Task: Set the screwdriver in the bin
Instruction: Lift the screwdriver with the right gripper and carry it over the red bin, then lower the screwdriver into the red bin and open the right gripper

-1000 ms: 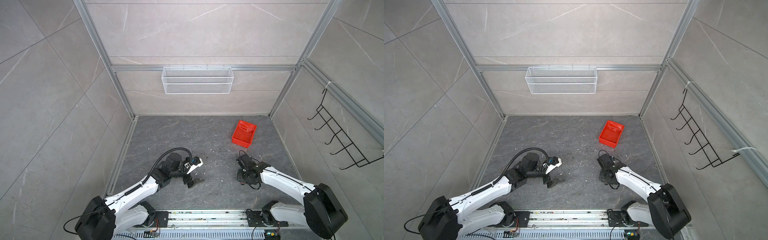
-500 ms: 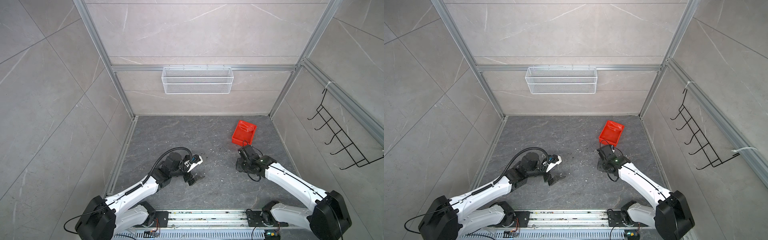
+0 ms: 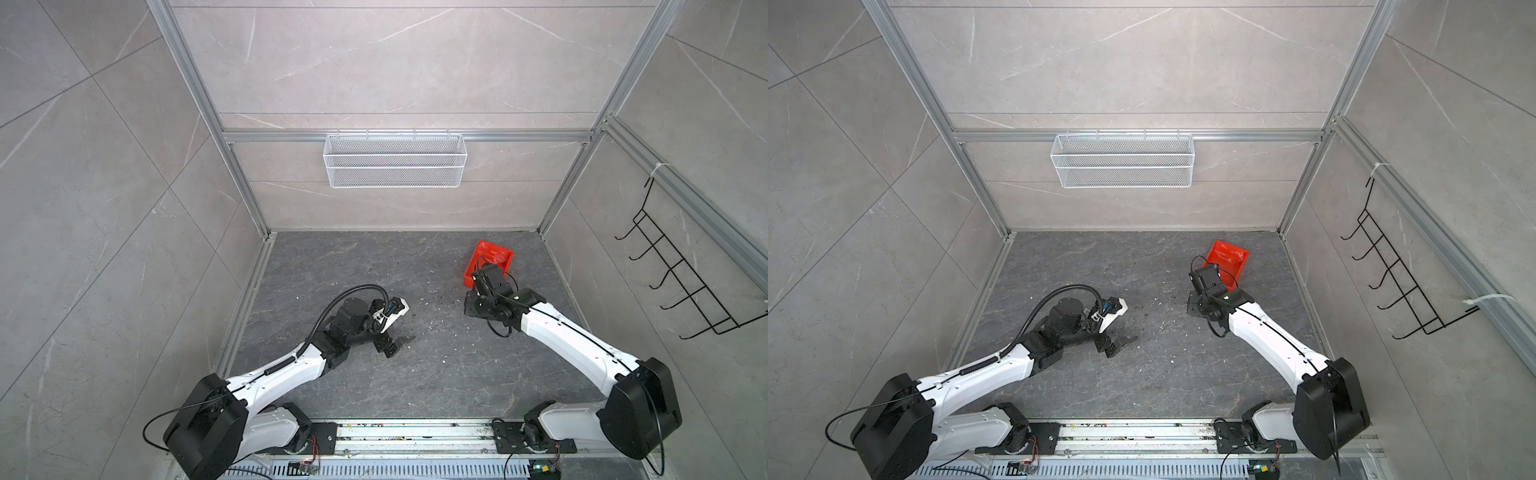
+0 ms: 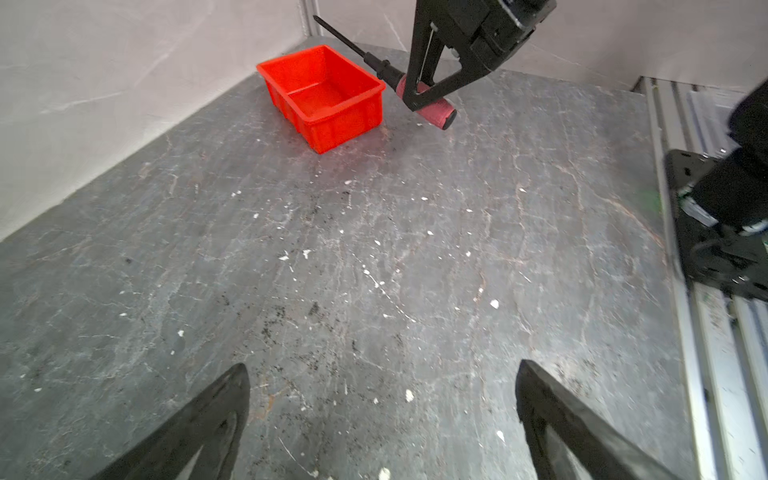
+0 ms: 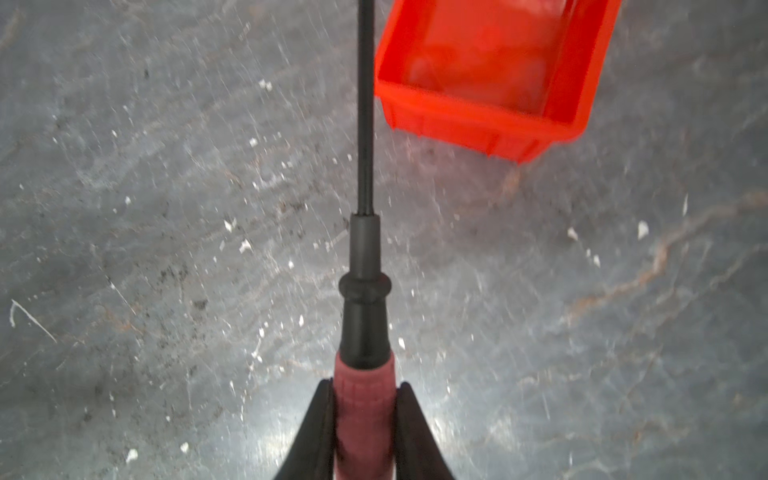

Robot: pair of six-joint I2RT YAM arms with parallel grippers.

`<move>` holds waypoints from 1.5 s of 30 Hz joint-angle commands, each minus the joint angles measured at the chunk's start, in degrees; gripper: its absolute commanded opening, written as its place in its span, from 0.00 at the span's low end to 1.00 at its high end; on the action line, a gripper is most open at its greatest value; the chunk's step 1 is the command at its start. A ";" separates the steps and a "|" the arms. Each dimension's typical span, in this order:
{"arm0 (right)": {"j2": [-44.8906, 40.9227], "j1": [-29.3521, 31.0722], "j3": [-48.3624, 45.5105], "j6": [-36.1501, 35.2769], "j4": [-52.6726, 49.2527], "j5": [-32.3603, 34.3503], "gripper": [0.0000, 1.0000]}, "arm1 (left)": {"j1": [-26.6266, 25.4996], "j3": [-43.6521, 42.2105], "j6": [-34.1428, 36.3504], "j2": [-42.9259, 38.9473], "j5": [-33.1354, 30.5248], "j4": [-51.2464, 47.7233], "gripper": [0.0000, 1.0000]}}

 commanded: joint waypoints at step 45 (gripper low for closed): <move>43.38 -21.12 29.76 -4.08 9.19 -11.46 0.02 | -5.97 15.27 0.15 15.46 -4.83 10.28 1.00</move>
